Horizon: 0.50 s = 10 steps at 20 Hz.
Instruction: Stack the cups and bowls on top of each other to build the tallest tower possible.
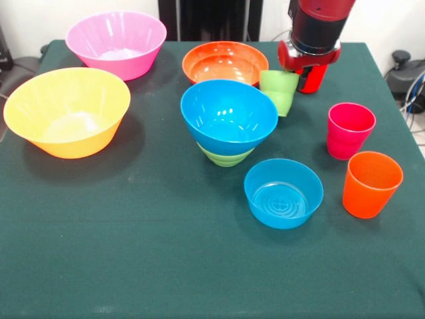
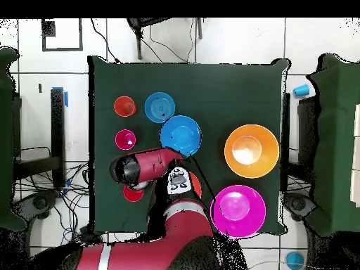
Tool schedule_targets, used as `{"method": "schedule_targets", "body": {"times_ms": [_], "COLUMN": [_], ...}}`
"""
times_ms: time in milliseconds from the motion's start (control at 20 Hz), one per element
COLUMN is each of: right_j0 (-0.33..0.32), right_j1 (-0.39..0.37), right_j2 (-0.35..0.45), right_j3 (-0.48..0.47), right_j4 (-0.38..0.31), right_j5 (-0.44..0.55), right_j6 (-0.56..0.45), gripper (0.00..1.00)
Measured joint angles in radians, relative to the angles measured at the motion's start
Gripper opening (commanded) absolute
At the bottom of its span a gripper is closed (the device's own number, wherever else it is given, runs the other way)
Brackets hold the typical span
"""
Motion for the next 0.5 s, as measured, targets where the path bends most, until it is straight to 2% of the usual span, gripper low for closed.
{"method": "schedule_targets", "body": {"times_ms": [500], "right_j0": [0.004], "right_j1": [-0.008], "right_j2": [-0.006], "right_j3": [0.002], "right_j4": [0.0], "right_j5": [0.0], "right_j6": [0.0], "gripper": [0.0]}}
